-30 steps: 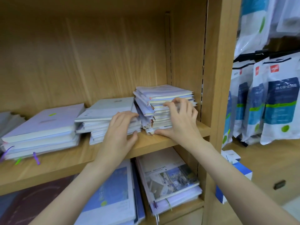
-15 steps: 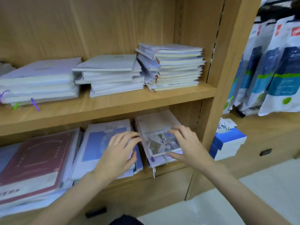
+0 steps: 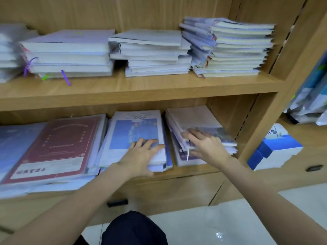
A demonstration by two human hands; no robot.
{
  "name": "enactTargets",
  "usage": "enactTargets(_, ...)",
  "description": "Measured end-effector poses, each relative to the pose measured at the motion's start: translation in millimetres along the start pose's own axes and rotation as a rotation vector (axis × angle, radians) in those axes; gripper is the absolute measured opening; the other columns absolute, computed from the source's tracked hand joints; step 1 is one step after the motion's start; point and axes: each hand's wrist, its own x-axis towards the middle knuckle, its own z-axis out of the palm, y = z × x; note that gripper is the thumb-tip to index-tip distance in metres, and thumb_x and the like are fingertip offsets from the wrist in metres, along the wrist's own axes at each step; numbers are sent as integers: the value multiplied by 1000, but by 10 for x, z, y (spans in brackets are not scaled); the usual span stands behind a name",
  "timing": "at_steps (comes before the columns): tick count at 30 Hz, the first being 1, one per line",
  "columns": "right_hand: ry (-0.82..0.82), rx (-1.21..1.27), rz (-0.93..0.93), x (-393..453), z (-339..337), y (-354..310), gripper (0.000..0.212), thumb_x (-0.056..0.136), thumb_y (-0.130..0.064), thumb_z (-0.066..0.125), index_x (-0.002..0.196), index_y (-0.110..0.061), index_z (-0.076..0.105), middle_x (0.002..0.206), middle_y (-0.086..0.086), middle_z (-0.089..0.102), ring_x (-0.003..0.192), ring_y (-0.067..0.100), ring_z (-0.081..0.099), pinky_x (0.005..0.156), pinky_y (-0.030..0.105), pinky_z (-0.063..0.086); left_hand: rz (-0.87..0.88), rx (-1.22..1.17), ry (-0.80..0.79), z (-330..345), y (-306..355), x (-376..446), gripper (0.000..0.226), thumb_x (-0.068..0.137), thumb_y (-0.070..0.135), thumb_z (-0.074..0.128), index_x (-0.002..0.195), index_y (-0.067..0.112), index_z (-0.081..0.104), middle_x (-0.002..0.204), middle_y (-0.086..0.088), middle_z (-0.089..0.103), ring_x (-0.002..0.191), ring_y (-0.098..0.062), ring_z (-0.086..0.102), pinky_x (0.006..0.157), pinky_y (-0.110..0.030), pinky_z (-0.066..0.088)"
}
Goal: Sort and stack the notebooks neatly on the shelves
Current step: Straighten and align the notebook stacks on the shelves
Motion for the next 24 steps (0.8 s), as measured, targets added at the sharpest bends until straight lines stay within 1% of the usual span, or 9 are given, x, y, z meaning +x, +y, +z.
enactTargets(2, -36, 70, 66, 90, -233, 103, 64, 83, -40, 65, 138, -26, 36, 125, 5, 57, 102, 31, 61, 70, 34, 50, -10, -20, 4, -1, 5, 14, 94, 78, 43, 67, 147, 35, 4, 153, 7, 8, 133, -25, 16, 107, -37, 21)
enactTargets(3, -64, 106, 91, 119, -314, 145, 65, 86, -42, 61, 141, -25, 32, 122, 6, 58, 102, 32, 60, 70, 33, 46, -14, -27, 6, -5, 13, 14, 93, 78, 41, 66, 147, 35, 5, 153, 7, 8, 133, -25, 16, 107, -37, 21)
enactTargets(6, -103, 106, 157, 166, -409, 227, 73, 83, -45, 63, 143, -23, 28, 110, 10, 62, 97, 32, 60, 70, 33, 44, -12, -46, 7, -31, 18, 11, 91, 78, 39, 66, 147, 35, 7, 153, 6, 10, 131, -25, 18, 106, -37, 23)
enactTargets(9, -166, 100, 200, 180, -379, 246, 75, 80, -50, 64, 142, -23, 31, 112, 12, 63, 98, 32, 60, 77, 36, 50, -11, -64, 13, -40, 3, 14, 91, 78, 40, 67, 147, 35, 9, 152, 5, 13, 129, -25, 20, 105, -37, 24)
enactTargets(15, -253, 76, 169, 179, -390, 152, 80, 80, -55, 62, 147, -28, 27, 116, 12, 63, 105, 29, 59, 83, 34, 47, 0, -97, -22, -91, -8, 13, 89, 79, 36, 66, 147, 34, 10, 152, 7, 14, 128, -25, 20, 105, -37, 25)
enactTargets(18, -255, 89, 181, 164, -400, 126, 76, 82, -53, 60, 146, -32, 26, 113, 12, 64, 103, 28, 61, 82, 33, 47, 30, -83, -72, -183, -64, 54, 87, 80, 36, 64, 148, 32, 10, 151, 5, 18, 125, -27, 24, 102, -38, 30)
enactTargets(20, -239, 115, 233, 203, -493, 191, 71, 82, -51, 60, 144, -30, 33, 99, 12, 65, 95, 29, 61, 74, 31, 44, 33, -86, -90, -204, -87, 61, 86, 80, 35, 64, 148, 32, 10, 149, 5, 20, 124, -28, 25, 101, -38, 32)
enactTargets(22, -194, 162, 262, 242, -576, 253, 65, 82, -48, 64, 138, -25, 43, 81, 8, 58, 82, 28, 58, 66, 29, 41, 17, -82, -91, -165, -90, 60, 86, 80, 35, 64, 148, 33, 9, 150, 5, 19, 125, -28, 24, 102, -39, 30)
enactTargets(24, -199, 165, 257, 249, -609, 265, 63, 82, -48, 65, 137, -26, 45, 80, 5, 57, 80, 26, 56, 63, 28, 38, 1, -67, -82, -125, -84, 64, 87, 81, 35, 63, 148, 34, 8, 151, 5, 17, 127, -28, 22, 104, -42, 28)
